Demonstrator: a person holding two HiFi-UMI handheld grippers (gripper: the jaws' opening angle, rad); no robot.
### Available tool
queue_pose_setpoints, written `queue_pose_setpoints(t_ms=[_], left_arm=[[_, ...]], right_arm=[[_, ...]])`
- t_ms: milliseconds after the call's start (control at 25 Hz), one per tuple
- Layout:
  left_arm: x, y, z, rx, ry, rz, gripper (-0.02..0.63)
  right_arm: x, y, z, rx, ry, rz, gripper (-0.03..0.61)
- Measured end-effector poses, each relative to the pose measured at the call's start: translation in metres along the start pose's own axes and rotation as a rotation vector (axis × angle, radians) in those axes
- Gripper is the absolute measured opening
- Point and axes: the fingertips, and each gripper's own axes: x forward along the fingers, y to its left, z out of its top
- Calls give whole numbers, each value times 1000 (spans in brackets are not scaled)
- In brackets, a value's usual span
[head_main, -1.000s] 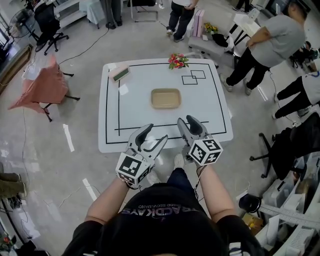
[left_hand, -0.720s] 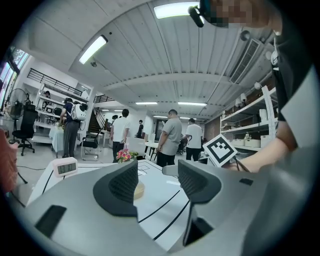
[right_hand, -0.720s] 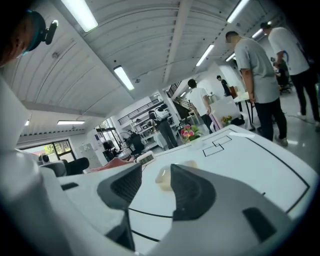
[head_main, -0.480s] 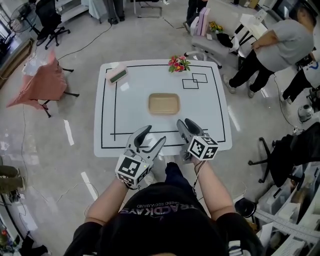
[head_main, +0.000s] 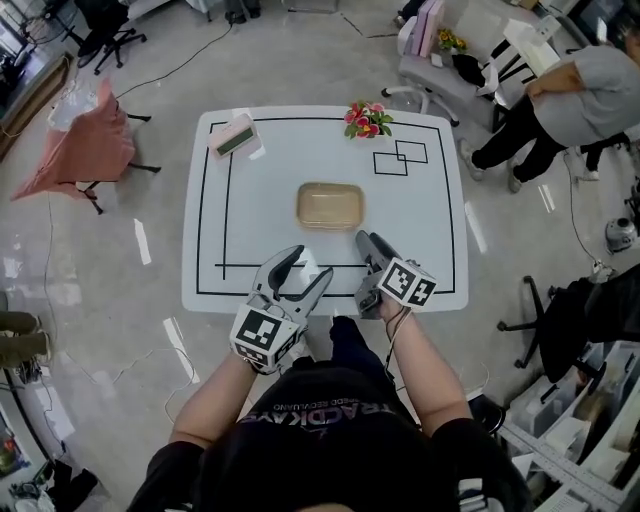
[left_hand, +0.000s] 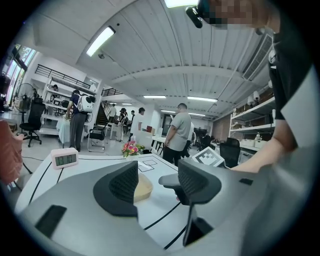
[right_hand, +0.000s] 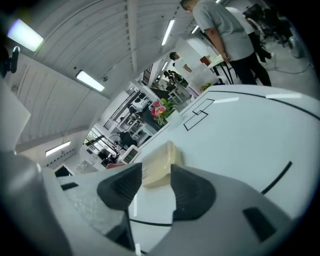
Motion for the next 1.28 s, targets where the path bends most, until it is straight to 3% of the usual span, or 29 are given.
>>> queue_pose_setpoints(t_ms=[520,1280], left_arm=[[29,10,-11,-30,49,16,244],[28,24,-20,-57,66,49,244]], right_arm=[[36,-21,-1,176,48,12,164],[49,-28,-8,275,54,36,153]])
